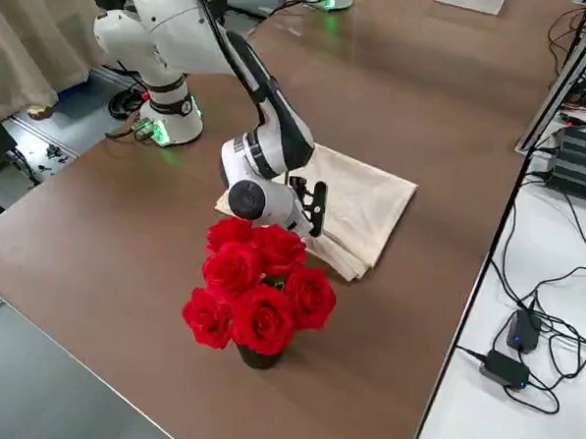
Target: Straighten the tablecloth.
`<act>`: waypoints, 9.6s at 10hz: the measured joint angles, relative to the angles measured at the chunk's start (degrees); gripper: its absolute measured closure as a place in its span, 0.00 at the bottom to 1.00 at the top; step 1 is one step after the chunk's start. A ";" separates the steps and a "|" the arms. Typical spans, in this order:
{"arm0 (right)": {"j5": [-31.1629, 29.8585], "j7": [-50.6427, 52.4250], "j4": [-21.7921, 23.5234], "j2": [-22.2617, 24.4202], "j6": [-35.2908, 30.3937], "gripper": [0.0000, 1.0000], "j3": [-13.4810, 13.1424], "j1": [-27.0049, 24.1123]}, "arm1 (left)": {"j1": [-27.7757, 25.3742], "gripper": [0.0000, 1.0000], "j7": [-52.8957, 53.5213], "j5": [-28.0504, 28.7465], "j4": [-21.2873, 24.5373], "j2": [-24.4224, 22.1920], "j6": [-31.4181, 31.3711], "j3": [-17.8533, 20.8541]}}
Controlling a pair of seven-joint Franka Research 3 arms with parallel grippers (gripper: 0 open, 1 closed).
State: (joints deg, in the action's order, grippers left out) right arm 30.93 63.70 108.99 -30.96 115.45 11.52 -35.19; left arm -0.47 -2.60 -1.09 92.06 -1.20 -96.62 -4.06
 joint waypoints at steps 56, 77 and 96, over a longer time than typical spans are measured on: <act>-3.85 -24.62 -6.96 0.01 -16.66 0.98 4.32 8.79 | 0.08 0.00 -0.06 0.00 0.21 0.52 0.00 -0.13; 11.74 -65.60 -5.82 6.38 9.40 0.98 4.80 52.44 | -0.20 0.00 -0.06 0.00 0.24 0.57 0.00 -0.06; -10.34 -61.55 -8.61 14.81 6.61 0.00 -6.52 49.93 | -0.31 0.00 -0.06 0.00 0.28 1.03 0.00 -0.01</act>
State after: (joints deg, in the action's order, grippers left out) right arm 20.59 2.14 100.38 -16.14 122.05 5.00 14.74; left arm -0.78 -2.65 -1.09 92.34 -0.16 -96.61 -4.07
